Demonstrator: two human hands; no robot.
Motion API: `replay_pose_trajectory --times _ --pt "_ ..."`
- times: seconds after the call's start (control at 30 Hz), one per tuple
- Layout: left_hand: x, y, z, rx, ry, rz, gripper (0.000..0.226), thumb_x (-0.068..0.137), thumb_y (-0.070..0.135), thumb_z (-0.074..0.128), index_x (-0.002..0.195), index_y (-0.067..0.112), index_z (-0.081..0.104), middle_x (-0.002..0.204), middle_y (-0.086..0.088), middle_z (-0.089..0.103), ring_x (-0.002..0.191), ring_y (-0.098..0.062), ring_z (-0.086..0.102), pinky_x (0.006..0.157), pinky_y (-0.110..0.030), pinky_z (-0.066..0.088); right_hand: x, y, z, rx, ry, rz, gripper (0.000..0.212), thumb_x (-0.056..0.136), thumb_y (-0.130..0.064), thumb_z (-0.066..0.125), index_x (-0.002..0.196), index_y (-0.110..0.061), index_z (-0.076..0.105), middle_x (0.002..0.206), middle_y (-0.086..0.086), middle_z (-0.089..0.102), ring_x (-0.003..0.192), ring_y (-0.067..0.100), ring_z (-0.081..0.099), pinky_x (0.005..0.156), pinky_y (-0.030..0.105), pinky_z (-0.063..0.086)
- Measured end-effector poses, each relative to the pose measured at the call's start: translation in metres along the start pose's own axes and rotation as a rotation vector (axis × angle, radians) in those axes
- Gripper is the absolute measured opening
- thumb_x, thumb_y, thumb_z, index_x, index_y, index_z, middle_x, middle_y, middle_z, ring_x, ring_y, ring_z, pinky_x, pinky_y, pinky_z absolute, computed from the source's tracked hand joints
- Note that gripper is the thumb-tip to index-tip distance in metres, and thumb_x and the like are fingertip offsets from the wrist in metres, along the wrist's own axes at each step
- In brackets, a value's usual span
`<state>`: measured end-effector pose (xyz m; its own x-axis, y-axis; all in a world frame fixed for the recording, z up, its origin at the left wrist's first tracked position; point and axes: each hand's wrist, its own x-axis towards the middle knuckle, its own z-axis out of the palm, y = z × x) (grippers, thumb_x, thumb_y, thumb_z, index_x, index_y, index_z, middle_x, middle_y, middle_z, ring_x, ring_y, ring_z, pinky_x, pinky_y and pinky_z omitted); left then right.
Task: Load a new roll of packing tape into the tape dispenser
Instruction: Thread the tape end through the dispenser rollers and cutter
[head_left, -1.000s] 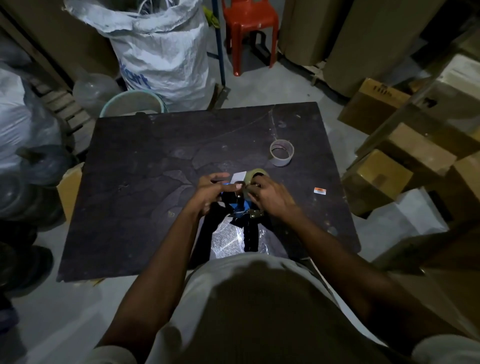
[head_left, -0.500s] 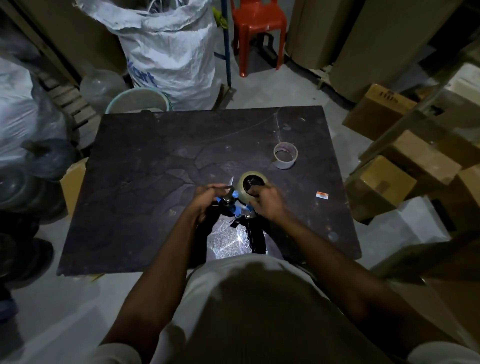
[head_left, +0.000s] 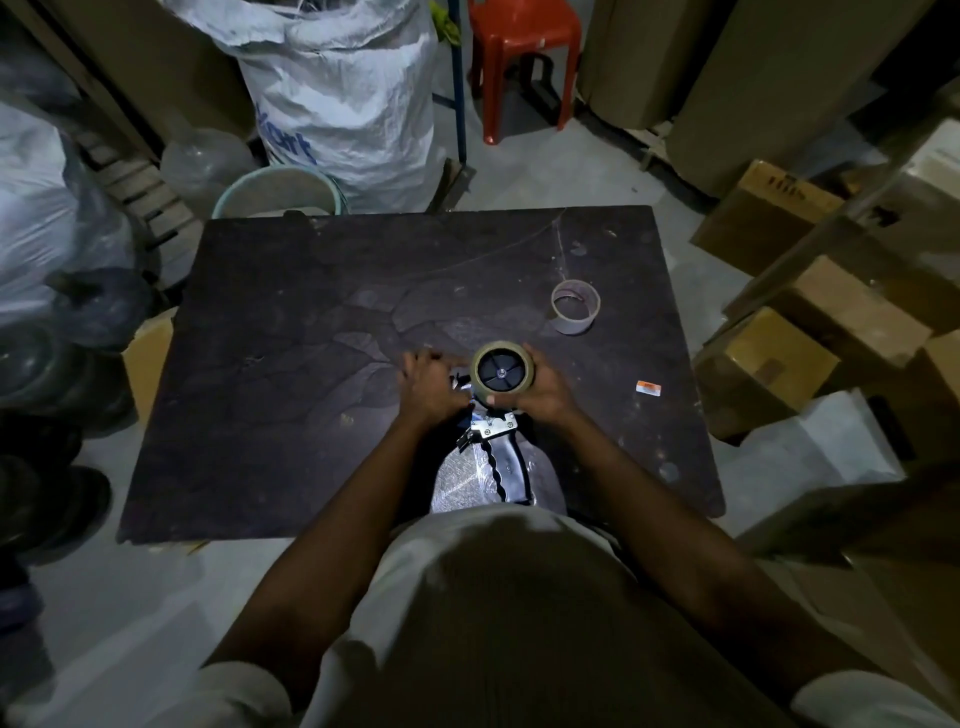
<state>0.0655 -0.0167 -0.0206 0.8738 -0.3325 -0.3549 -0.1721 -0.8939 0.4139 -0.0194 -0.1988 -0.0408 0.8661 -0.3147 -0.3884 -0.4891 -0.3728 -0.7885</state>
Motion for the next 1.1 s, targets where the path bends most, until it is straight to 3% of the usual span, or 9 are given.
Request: replay_pose_trajectory --times 0.03,0.17,0.27,0.37,0.47,0.63,0.77,0.93,1.1 --pt "0.001 0.002 0.002 0.099 -0.018 -0.002 0.053 0.077 0.045 0.076 0.128 0.038 0.065 0.146 -0.009 0.044 0.134 -0.034 0.031 0.108 -0.044 0.031 0.000 0.001 0.000 0.063 -0.001 -0.011 0.078 0.064 -0.002 0.099 0.121 -0.026 0.052 0.109 -0.015 0.065 0.094 -0.009 0.061 0.072 -0.003 0.042" --pt "0.000 0.010 0.009 0.271 -0.002 0.046 0.061 0.071 0.072 0.072 0.117 0.033 0.073 0.145 -0.013 0.044 0.133 -0.034 0.030 0.105 -0.045 0.032 0.006 0.005 0.001 0.110 0.000 -0.021 0.079 0.055 -0.023 0.105 0.114 -0.040 0.054 0.117 -0.011 0.067 0.102 -0.001 0.064 0.077 -0.002 0.042" --pt "-0.004 0.009 0.013 0.248 0.079 0.083 0.047 0.077 0.062 0.074 0.111 0.029 0.077 0.142 -0.008 0.049 0.133 -0.030 0.030 0.103 -0.042 0.030 0.008 0.011 0.005 0.091 0.023 -0.030 0.084 0.042 -0.051 0.102 0.114 -0.043 0.059 0.123 -0.011 0.071 0.110 0.007 0.068 0.092 0.020 0.054" --pt "-0.010 0.009 0.018 0.207 0.187 0.135 0.027 0.085 0.044 0.073 0.104 0.026 0.080 0.142 -0.007 0.052 0.135 -0.031 0.032 0.104 -0.044 0.029 0.012 0.024 0.011 0.147 0.061 -0.033 0.089 0.043 -0.051 0.105 0.121 -0.038 0.065 0.121 -0.010 0.075 0.112 0.011 0.072 0.098 0.042 0.060" --pt "-0.008 0.003 0.022 0.151 0.223 0.181 0.019 0.084 0.035 0.070 0.096 0.026 0.082 0.144 -0.004 0.053 0.136 -0.031 0.033 0.105 -0.047 0.030 0.014 0.032 0.013 0.127 0.099 0.018 0.097 0.038 -0.055 0.104 0.125 -0.035 0.064 0.120 -0.012 0.075 0.110 0.008 0.071 0.098 0.039 0.060" --pt "0.001 -0.001 0.031 0.125 0.202 0.210 0.022 0.081 0.040 0.070 0.096 0.029 0.081 0.150 -0.001 0.048 0.141 -0.033 0.029 0.108 -0.056 0.030 0.018 0.044 0.014 0.148 0.123 0.056 0.100 0.034 -0.060 0.104 0.123 -0.036 0.064 0.119 -0.010 0.075 0.110 0.010 0.072 0.096 0.043 0.061" --pt "0.005 -0.001 0.034 0.135 0.248 0.290 0.021 0.082 0.040 0.071 0.091 0.024 0.082 0.147 -0.003 0.052 0.140 -0.032 0.031 0.105 -0.051 0.027 0.028 0.053 0.015 0.095 0.131 0.055 0.106 0.031 -0.076 0.097 0.123 -0.037 0.063 0.118 -0.012 0.074 0.110 0.010 0.072 0.096 0.042 0.061" --pt "0.005 -0.005 0.040 0.069 0.330 0.298 0.016 0.077 0.035 0.073 0.082 0.023 0.081 0.139 -0.006 0.057 0.134 -0.035 0.037 0.102 -0.053 0.030 0.042 0.074 0.020 0.063 0.106 0.035 0.104 0.032 -0.077 0.097 0.124 -0.043 0.063 0.118 -0.013 0.075 0.110 0.011 0.073 0.093 0.046 0.062" --pt "0.006 -0.005 0.042 0.018 0.362 0.285 0.013 0.074 0.033 0.077 0.078 0.021 0.079 0.134 -0.007 0.055 0.129 -0.030 0.032 0.101 -0.055 0.032 0.033 0.056 0.012 -0.012 0.112 0.035 0.106 0.035 -0.083 0.092 0.124 -0.038 0.060 0.118 -0.013 0.074 0.109 0.012 0.072 0.093 0.045 0.061"
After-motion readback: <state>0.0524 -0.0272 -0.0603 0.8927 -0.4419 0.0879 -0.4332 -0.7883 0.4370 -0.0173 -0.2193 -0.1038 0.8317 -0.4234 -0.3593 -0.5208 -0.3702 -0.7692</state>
